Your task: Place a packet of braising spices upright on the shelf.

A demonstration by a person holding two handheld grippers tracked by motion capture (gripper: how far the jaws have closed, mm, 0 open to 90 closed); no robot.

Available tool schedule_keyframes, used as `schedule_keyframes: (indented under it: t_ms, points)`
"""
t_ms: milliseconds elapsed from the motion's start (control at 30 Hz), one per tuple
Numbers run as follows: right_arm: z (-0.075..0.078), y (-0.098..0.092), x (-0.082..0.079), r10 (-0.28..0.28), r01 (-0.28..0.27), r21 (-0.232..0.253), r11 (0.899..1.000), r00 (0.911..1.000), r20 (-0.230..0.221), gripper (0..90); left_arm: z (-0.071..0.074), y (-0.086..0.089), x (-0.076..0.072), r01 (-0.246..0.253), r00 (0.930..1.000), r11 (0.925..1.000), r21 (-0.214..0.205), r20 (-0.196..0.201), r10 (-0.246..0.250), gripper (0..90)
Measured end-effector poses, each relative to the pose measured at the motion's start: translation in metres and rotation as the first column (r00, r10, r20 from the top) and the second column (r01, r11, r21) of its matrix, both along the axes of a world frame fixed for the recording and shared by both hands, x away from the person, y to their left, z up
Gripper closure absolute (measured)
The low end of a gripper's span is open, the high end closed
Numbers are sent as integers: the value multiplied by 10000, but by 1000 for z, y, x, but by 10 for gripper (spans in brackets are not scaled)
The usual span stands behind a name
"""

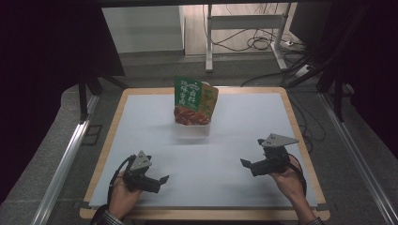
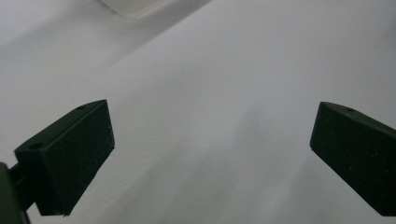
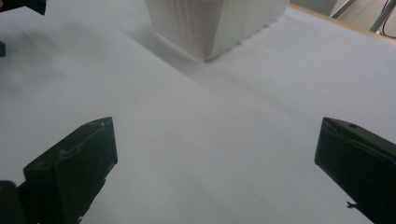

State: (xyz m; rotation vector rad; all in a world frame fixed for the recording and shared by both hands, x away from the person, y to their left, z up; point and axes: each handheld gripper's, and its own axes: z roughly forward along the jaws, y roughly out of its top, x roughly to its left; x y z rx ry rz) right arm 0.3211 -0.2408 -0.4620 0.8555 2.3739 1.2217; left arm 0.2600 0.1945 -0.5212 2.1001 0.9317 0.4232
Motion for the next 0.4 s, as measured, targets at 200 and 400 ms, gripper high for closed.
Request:
schedule_keyframes:
  t_ms: [200,400]
  points:
    - [-20,-8,-1,-164,151,-238,9996,9984,-546,0,0,0,0,18,10000,10000,-26,-62,-18,0]
    - [-26,-8,1,21,-31,-115,9999,9962,-865,0,0,-1,1,13,10000,10000,-14,-74,-13,0]
